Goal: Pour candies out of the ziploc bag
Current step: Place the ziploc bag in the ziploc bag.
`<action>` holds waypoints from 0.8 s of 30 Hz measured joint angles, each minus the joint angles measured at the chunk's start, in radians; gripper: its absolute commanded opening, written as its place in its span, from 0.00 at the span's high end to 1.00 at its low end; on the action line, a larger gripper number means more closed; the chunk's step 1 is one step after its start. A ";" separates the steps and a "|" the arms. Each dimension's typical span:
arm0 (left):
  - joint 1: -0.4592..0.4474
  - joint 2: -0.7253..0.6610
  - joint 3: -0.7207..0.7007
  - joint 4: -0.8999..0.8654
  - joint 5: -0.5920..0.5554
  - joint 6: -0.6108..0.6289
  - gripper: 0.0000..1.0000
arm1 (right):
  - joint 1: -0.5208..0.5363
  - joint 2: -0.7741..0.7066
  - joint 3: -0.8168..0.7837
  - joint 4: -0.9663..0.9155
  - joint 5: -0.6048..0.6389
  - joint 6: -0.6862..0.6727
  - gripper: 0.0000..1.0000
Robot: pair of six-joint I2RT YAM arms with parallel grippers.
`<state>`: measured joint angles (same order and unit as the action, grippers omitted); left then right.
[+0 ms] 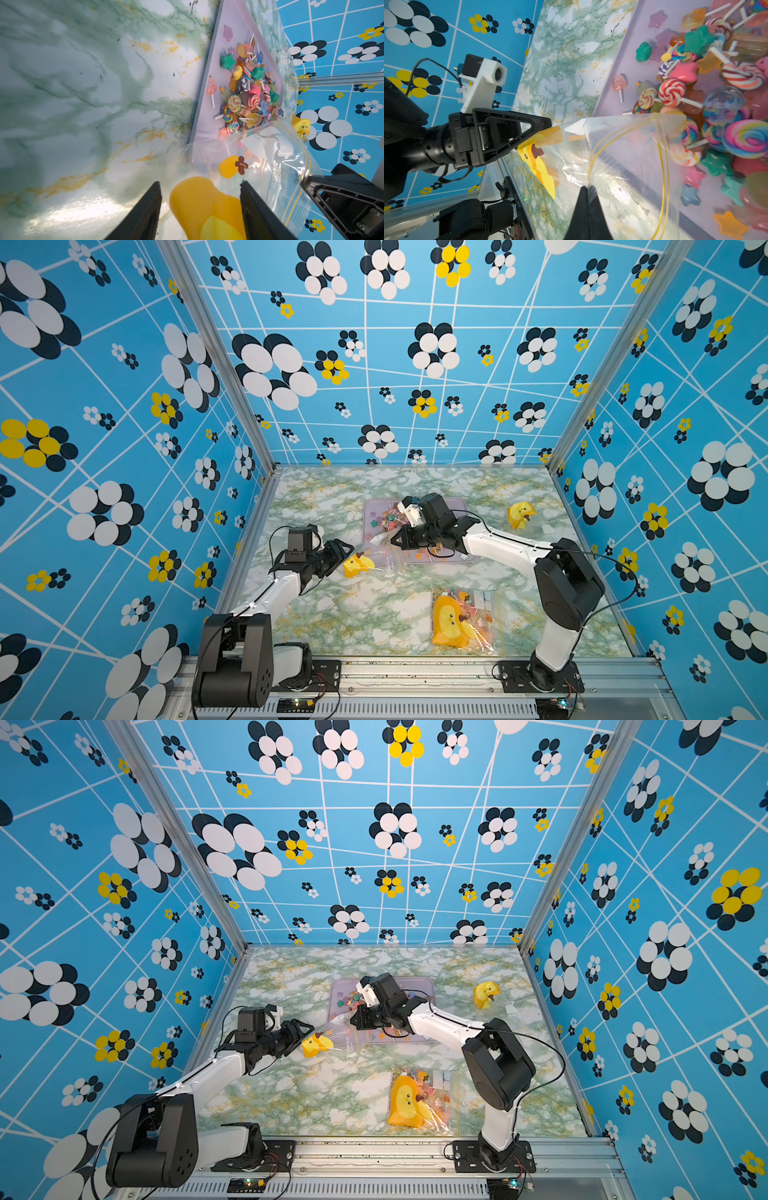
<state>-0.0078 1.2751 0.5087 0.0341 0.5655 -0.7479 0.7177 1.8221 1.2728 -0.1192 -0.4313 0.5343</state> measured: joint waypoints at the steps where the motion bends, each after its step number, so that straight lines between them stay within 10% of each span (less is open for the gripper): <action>1: -0.002 0.004 -0.016 0.020 0.008 -0.010 0.46 | 0.003 0.000 0.000 -0.002 0.000 0.000 0.96; 9: -0.023 0.042 -0.076 0.136 0.051 -0.071 0.98 | 0.015 0.000 0.004 -0.006 0.000 0.000 0.97; 24: 0.000 -0.163 -0.004 0.093 0.039 -0.027 1.00 | 0.020 -0.159 0.019 -0.122 0.061 -0.072 0.99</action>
<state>-0.0074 1.1122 0.5049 0.1276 0.6048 -0.7750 0.7376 1.6627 1.2915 -0.2417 -0.3706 0.4618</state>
